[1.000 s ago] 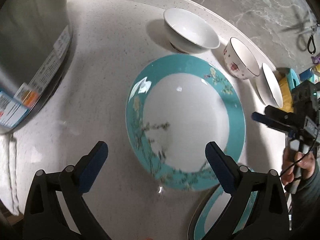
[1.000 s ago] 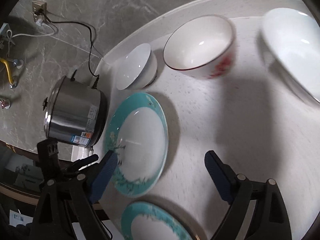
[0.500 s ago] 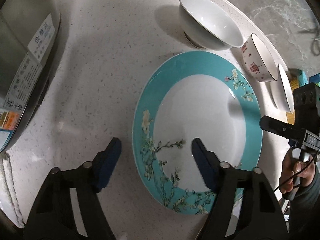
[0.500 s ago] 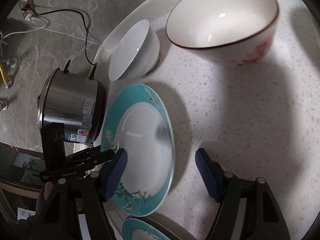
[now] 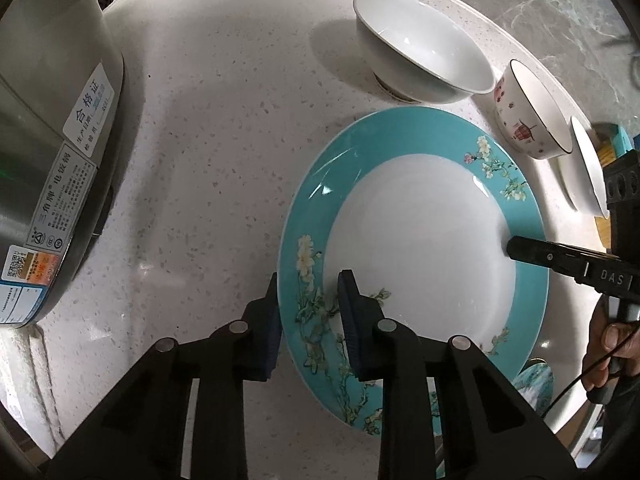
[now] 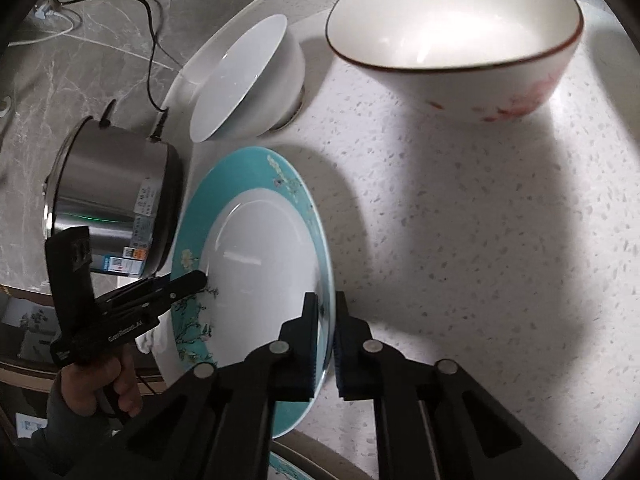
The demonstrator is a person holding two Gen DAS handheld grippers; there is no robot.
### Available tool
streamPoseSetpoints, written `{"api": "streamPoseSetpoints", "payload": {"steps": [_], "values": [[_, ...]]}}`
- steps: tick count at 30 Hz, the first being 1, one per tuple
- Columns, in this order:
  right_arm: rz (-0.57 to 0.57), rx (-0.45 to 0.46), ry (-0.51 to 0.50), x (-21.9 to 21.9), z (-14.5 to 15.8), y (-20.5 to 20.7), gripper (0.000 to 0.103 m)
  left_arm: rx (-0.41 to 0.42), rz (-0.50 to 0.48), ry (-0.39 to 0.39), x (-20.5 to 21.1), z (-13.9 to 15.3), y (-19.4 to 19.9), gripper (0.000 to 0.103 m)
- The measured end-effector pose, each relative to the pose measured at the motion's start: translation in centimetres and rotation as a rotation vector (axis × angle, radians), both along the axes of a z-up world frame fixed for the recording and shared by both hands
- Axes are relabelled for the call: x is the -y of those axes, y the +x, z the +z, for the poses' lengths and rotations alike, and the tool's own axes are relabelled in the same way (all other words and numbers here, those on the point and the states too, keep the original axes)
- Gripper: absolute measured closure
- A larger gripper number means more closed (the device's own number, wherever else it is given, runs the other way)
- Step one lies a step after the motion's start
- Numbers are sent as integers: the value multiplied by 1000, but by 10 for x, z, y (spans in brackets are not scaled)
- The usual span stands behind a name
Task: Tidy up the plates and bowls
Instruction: 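Lift the teal-rimmed plate with both grippers and carry it over the plate stack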
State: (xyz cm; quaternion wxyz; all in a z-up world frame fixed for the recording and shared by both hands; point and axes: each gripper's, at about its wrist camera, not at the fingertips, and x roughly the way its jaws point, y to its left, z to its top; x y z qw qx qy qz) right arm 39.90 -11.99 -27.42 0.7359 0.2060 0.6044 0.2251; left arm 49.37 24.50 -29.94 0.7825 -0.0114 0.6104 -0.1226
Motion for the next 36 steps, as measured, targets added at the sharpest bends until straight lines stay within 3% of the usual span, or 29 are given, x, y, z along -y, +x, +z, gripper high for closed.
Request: {"api": "streamPoseSetpoints", "payload": {"steps": [6,13,21,26,36], "values": [[-31,14,-13,5,4,-2,93,8,-2,-9,0,12,-11,81],[-47,49,-10,13,37,-16,93,39,-17,-34,-2,50,-32,81],[-66,86,-19,27,81,-68,93,39,-96,-80,13,83,-95,81],[-125,87,-27,43,86,-119,92,20,-157,-82,30,83,-146,81],[-202,26,-67,57,53,-188,90,-37,-222,-46,48,45,-216,80]]}}
